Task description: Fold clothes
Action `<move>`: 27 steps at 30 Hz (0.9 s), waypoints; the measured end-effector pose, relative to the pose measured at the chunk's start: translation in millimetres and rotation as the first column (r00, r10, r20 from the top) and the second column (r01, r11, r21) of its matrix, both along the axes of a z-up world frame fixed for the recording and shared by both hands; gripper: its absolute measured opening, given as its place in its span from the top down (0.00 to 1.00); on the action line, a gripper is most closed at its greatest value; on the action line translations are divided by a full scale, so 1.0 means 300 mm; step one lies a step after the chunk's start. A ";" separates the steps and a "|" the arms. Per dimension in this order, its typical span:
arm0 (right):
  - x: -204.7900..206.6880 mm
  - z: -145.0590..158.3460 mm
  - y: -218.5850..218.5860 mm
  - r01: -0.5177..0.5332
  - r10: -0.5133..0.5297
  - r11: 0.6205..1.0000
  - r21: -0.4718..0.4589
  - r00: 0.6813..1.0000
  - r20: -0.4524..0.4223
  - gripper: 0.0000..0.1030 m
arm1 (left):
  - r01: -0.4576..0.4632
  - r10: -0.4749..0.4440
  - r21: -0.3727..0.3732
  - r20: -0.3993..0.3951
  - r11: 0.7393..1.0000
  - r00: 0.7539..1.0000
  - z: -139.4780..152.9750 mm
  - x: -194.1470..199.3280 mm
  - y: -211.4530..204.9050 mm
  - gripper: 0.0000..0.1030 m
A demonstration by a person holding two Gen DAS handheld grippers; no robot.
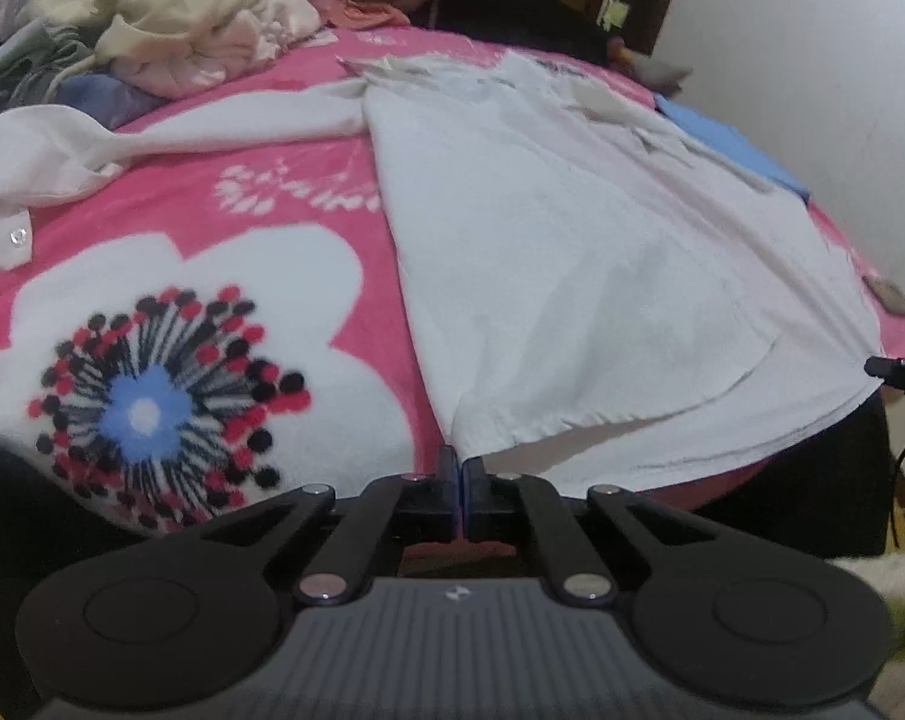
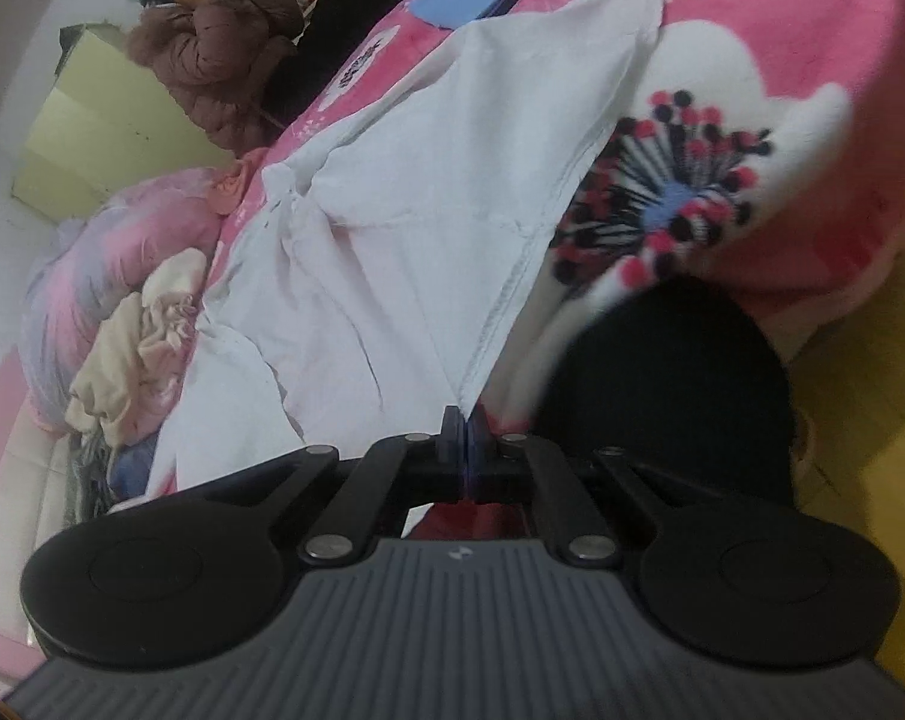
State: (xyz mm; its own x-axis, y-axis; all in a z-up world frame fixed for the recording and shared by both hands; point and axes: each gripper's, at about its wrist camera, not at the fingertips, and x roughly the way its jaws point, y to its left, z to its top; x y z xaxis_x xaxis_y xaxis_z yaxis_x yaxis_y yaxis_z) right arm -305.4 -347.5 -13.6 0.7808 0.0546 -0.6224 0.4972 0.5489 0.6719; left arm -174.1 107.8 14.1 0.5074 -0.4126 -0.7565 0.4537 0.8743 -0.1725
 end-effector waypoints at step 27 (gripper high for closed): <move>0.300 0.035 0.207 -0.333 0.347 0.912 -0.241 0.938 0.015 0.92 | 0.023 -0.023 -0.012 -0.016 1.000 1.000 -0.048 -0.038 0.052 0.52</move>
